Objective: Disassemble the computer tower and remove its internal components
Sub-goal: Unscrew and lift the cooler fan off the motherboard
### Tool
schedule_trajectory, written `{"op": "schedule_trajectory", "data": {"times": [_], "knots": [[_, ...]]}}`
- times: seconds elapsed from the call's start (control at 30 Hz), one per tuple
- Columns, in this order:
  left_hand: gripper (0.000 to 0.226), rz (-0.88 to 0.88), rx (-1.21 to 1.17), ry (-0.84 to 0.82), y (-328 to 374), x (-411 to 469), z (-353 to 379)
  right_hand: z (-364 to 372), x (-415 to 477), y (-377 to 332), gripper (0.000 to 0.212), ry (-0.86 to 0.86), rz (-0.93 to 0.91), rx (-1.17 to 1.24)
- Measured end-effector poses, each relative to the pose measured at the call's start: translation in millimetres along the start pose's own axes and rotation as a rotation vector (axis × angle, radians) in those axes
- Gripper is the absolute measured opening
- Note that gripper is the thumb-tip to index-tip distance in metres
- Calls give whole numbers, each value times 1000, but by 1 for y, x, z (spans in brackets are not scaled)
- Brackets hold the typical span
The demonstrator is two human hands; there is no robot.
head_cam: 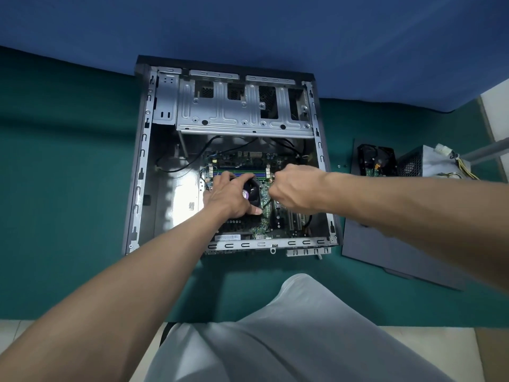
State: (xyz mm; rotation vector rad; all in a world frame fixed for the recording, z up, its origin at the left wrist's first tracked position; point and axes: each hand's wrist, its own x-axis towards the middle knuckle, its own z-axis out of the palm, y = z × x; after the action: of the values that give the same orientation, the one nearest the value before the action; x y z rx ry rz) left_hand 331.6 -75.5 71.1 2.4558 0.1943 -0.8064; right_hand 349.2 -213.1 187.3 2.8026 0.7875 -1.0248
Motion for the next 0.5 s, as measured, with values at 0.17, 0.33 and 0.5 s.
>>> {"op": "schedule_trajectory", "data": {"times": [0.17, 0.33, 0.5], "knots": [[95, 0, -9, 2, -1, -1, -1, -2, 10, 3, 26, -26, -104, 54], [96, -1, -21, 6, -2, -2, -1, -3, 22, -14, 34, -81, 335, 490], [94, -1, -15, 9, -1, -2, -1, -17, 29, -19, 25, -301, 481, 552]]}}
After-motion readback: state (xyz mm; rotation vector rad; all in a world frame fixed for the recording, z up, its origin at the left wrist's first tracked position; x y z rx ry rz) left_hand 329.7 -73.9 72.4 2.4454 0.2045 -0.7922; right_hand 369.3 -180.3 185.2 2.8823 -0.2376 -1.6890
